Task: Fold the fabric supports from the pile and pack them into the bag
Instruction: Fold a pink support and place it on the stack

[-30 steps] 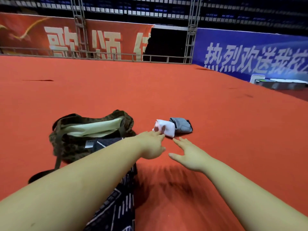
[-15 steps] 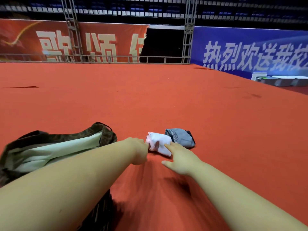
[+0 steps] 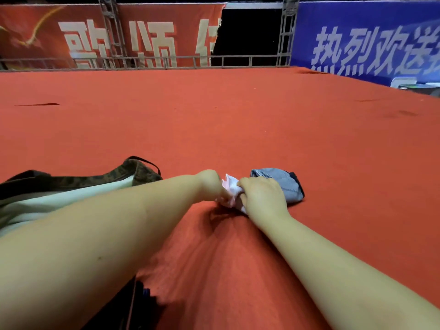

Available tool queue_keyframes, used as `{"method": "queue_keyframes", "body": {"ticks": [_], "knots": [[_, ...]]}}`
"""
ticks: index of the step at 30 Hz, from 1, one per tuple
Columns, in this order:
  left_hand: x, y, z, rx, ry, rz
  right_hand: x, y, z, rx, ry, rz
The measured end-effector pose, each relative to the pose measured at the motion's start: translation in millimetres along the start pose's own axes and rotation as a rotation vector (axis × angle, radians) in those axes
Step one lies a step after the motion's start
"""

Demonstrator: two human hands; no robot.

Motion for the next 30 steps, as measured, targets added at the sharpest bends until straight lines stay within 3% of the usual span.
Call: {"method": "queue_keyframes", "body": {"ticks": [3, 6, 11, 17, 22, 26, 30], "knots": [[-2, 12, -26, -0.025, -0.075, -0.055, 0, 12, -12, 0.100, -0.149, 0.160], [-6, 29, -60, -0.115, -0.176, -0.146, 5, 40, -30, 0.071, -0.307, 0.355], [-19, 45, -144, -0.129, -0.306, -0.258, 29, 104, -71, -0.045, -0.321, 0.591], [-19, 44, -229, -0.452, -0.346, -0.382, 62, 162, -119, -0.162, -0.301, 0.772], [-24, 36, -293, -0.489, -0.430, -0.378, 88, 205, -154, -0.188, -0.286, 0.876], [-19, 22, -334, -0.527, -0.492, -0.359, 111, 230, -184, -0.203, -0.410, 1.091], [-13, 4, -365, -0.569, -0.522, -0.375, 132, 235, -205, -0.225, -0.536, 1.108]]}}
Point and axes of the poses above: each hand's wrist, its own z-axis towards the middle knuckle, its own y-axis out of the back of the hand, x = y × z, the point moved 1 cm from there along z, towards the middle knuckle, and after that the axes turned 1 degree about z, right-handed, at the moved point
